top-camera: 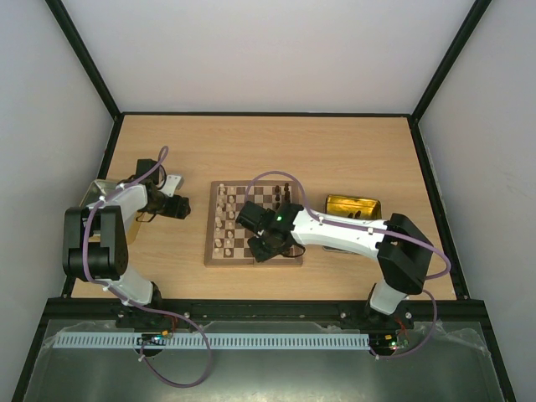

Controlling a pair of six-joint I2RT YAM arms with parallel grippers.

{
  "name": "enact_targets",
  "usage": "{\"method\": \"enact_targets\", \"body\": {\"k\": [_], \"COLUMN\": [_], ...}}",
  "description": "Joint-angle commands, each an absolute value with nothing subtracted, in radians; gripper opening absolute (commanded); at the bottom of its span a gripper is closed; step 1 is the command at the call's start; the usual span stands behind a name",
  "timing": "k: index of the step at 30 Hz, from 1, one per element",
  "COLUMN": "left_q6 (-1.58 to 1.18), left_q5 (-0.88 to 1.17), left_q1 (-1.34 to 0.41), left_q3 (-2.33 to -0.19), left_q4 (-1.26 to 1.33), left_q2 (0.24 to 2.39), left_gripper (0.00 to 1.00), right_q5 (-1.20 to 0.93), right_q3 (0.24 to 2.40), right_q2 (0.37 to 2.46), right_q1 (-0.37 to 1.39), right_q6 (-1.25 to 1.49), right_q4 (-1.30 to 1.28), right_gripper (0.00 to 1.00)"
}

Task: Set up the chess pieces on the board
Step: Pick up the chess piece from the chessboard.

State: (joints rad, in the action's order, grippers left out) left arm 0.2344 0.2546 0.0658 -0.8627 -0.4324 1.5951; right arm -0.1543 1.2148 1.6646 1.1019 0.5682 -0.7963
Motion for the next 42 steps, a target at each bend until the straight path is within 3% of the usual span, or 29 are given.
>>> {"method": "enact_targets", "body": {"k": [1,25,35,42], "left_q6": [0.235,0.238,0.238,0.239], "left_q5": [0.268,0.270,0.272,0.272], "left_q1": [0.063,0.064,0.064,0.064], "left_q3": [-0.861,-0.853,-0.855,-0.855], "left_q4": [-0.439,-0.434,-0.432,-0.431], "left_q2": [1.593,1.581,1.583,1.586], "left_gripper": [0.82,0.82,0.82,0.82], "right_q5": [-0.176,-0.130,-0.109,-0.103], "right_q3": [1.220,1.299,1.305,1.304], "right_q2": [1.682,1.807,1.825,1.833], "right_q1": [1.106,1.106,1.106,1.104], "right_q6": [0.565,0.539,0.528,0.525], "right_q4": [-0.805,-0.791,-0.798,-0.795], "right_gripper": [0.26,0.23,0.19,0.10]}}
